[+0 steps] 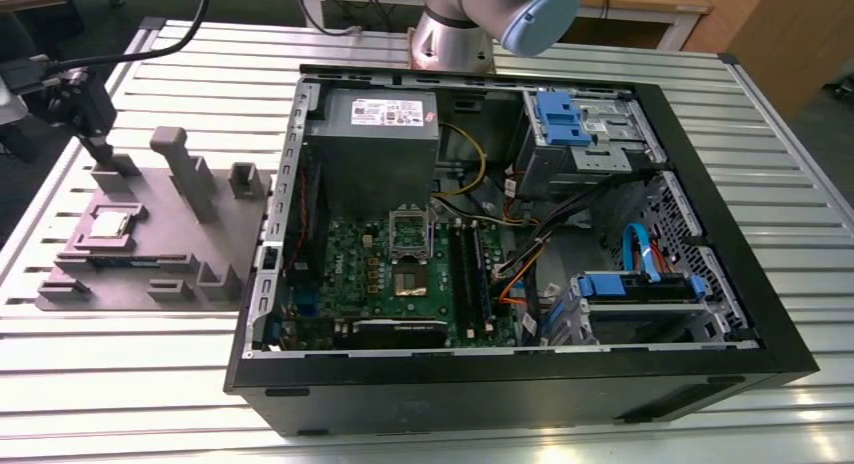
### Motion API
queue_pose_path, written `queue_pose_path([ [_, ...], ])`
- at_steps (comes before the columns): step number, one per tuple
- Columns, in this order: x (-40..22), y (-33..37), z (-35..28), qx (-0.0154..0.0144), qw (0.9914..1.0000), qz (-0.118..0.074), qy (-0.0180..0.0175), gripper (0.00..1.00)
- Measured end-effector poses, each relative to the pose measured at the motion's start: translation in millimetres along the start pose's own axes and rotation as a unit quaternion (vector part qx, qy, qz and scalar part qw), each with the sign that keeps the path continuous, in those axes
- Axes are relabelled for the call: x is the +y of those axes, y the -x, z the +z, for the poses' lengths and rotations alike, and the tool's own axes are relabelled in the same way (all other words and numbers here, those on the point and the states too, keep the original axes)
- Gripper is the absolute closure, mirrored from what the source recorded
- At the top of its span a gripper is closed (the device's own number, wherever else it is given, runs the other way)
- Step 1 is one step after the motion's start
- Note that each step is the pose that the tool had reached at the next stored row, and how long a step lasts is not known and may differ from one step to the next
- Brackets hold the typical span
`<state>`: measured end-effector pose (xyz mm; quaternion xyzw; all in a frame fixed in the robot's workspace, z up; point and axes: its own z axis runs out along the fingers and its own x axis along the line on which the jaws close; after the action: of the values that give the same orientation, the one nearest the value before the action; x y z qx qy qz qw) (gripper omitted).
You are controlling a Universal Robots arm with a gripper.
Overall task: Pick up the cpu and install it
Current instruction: 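Pick up the cpu and move it towards the insertion slot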
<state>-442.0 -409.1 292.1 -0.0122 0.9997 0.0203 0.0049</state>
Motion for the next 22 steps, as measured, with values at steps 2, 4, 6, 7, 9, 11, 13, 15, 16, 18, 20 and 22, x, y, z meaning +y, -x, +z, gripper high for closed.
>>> queue_pose_path([
  [2,0.0,0.0,0.0,0.0001,1.0,0.0,0.0,0.26],
  [4,0.0,0.0,0.2,0.0001,1.0,0.0,0.0,0.26],
  [6,0.0,0.0,0.2,0.0,1.0,0.0,0.0,0.26],
  [7,0.0,0.0,0.3,0.0,1.0,0.0,0.0,0.26],
  [9,0.0,0.0,0.3,0.0,1.0,0.0,0.0,0.26],
  [11,0.0,0.0,0.3,0.0,1.0,0.0,0.0,0.26],
  [13,0.0,0.0,0.4,0.0,1.0,0.0,0.0,0.26],
  [15,0.0,0.0,1.7,-0.0003,1.0,0.001,0.0002,0.26],
  [16,-0.1,0.0,2.9,-0.0002,0.99999,0.003,0.0001,0.26],
  [18,-0.3,0.0,6.5,-0.0004,0.99996,0.009,0.0,0.26],
  [20,-0.4,-0.1,10.1,-0.0005,0.99993,0.012,-0.0001,0.26],
  [22,-0.6,-0.2,13.7,-0.0004,0.99993,0.012,-0.0001,0.26],
])
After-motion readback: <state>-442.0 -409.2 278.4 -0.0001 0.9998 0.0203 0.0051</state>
